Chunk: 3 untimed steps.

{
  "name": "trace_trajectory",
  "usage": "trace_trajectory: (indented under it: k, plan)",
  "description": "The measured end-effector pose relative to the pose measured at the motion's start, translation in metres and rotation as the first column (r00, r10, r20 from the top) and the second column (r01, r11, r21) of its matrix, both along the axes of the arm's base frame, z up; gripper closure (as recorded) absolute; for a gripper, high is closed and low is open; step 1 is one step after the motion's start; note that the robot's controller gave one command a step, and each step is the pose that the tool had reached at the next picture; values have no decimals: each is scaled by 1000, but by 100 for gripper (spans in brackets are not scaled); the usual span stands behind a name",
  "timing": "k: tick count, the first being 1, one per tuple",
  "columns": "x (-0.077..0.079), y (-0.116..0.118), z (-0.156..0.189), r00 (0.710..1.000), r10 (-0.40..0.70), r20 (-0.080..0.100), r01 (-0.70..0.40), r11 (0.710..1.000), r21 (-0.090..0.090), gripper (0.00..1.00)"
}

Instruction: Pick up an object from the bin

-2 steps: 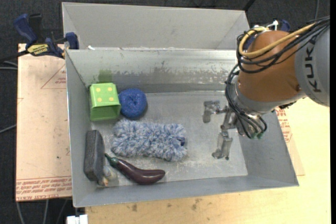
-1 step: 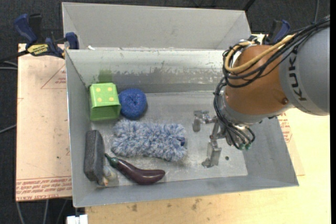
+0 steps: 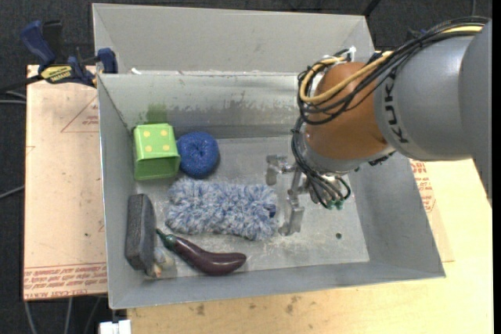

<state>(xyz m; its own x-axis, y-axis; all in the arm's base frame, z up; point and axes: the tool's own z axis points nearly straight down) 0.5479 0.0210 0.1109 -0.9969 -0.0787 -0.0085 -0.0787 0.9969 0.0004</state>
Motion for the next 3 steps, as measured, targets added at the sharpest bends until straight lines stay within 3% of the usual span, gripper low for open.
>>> trace_trajectory:
  k: [1,2,3]
  plan:
    - [-8,56,-21,967,256,-6,-256,967,0,100]
    - [-8,56,-21,967,256,-6,-256,967,0,100]
    - [5,69,122,953,303,-5,-303,953,-1,100]
